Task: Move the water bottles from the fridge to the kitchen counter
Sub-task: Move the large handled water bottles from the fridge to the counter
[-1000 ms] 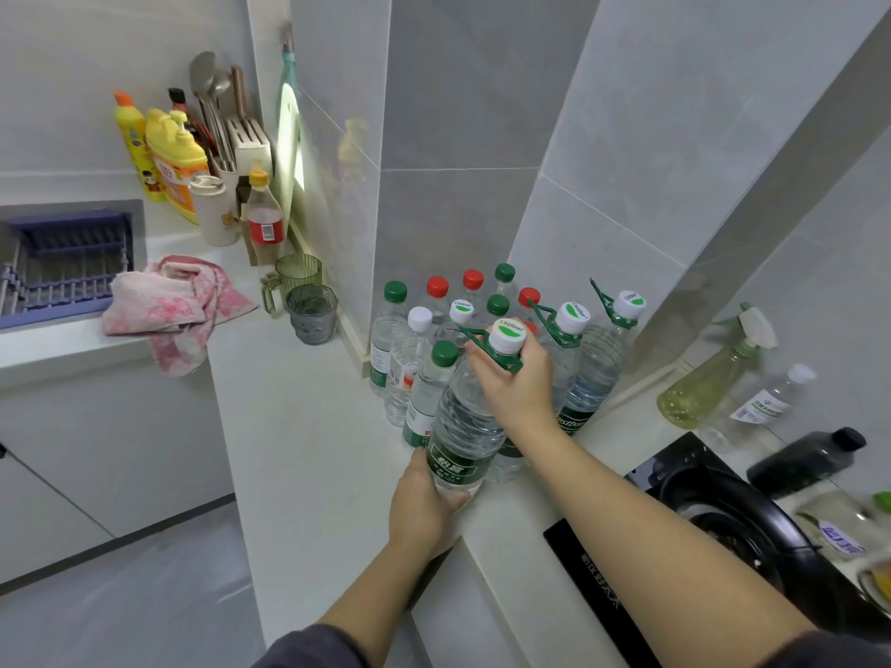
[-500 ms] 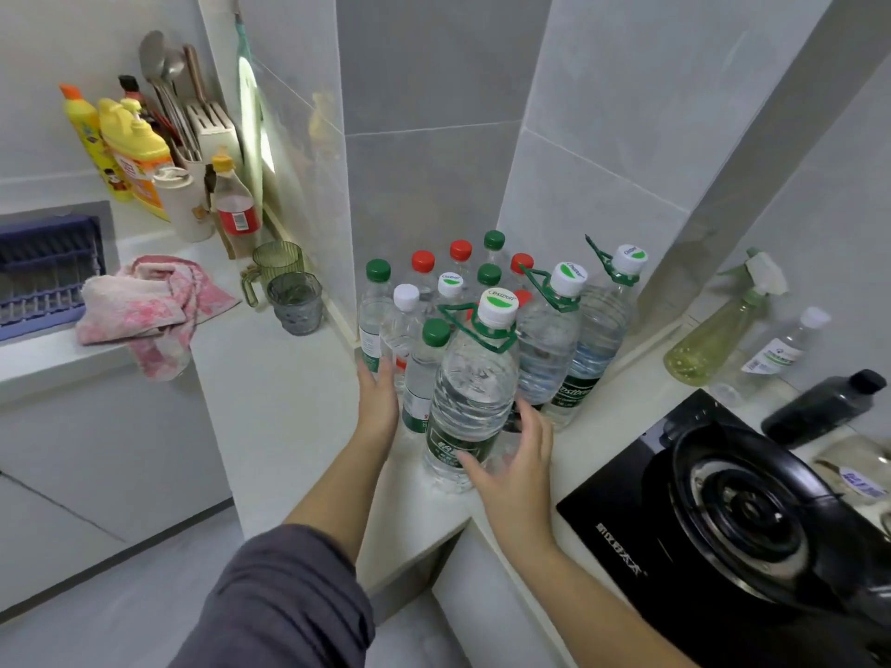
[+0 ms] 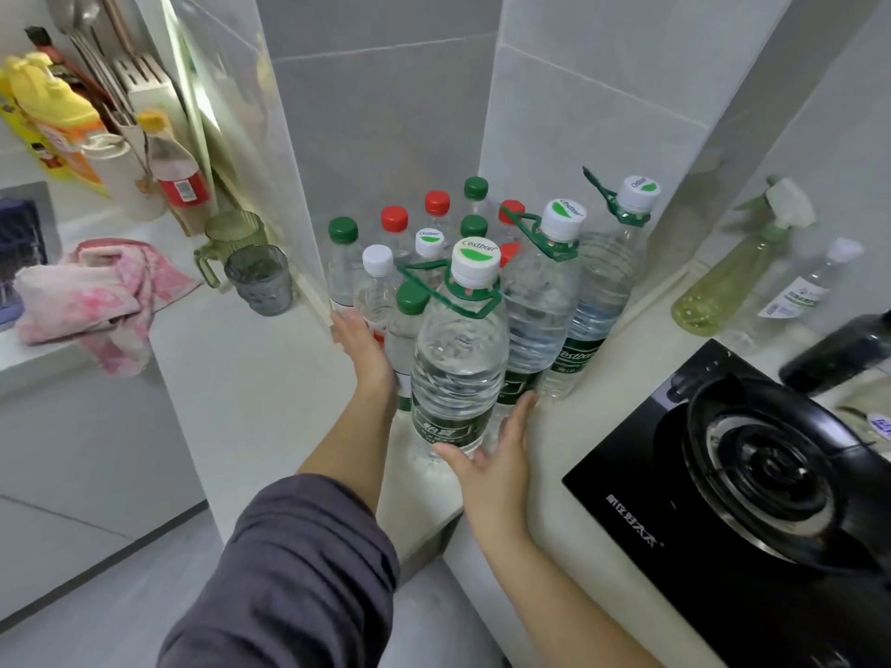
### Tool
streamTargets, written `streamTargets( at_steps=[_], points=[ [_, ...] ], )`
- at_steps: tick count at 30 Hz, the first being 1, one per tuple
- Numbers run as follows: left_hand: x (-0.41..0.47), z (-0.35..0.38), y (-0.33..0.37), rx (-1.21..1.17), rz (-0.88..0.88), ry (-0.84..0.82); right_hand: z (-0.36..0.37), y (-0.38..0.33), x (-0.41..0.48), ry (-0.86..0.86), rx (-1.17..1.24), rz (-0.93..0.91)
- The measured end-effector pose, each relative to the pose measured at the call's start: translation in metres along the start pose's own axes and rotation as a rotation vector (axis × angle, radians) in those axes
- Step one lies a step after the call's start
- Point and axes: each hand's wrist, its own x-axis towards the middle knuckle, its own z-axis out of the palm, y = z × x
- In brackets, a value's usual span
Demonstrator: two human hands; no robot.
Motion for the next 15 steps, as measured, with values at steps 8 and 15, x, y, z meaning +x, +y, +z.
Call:
streamTargets(
  at_steps=[8,15],
  points=[
    [-0.018,-0.010,-0.002,0.031,0.066,0.037,-0.017,-0.009,-0.006,-0.042,0.039,0.023],
    [-0.060,-0.023,-0.026,0.095,0.043,-0.116,-0.062,-0.031,0.042,0.276,0.202,0.153]
  ],
)
